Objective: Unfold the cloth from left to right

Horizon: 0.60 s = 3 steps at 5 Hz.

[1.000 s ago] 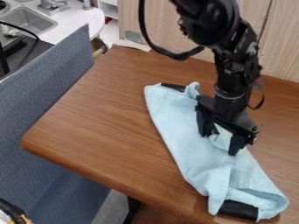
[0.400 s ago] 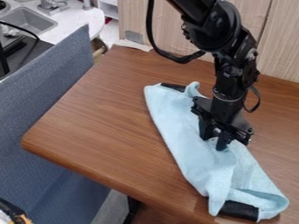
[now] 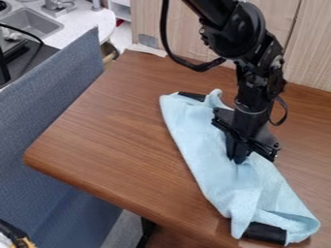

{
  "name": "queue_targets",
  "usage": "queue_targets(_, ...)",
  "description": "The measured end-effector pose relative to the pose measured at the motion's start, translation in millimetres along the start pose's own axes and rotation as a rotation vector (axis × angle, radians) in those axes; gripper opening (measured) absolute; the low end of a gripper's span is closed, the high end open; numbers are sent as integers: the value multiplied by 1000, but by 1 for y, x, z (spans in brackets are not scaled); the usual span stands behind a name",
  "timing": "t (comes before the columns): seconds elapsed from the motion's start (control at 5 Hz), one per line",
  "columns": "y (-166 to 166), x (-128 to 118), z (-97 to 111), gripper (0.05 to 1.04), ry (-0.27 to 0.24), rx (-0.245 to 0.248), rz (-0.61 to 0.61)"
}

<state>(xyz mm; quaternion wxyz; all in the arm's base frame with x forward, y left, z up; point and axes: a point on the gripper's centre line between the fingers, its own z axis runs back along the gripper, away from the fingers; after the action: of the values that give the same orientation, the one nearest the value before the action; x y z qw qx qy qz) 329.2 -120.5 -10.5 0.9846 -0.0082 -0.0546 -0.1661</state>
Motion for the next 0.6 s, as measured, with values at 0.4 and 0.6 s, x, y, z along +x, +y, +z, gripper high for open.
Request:
queue_targets(0.4, 1, 1, 31, 56, -71, -17, -20)
queue_targets(0.6, 8, -8, 68, 56, -139, 12, -17)
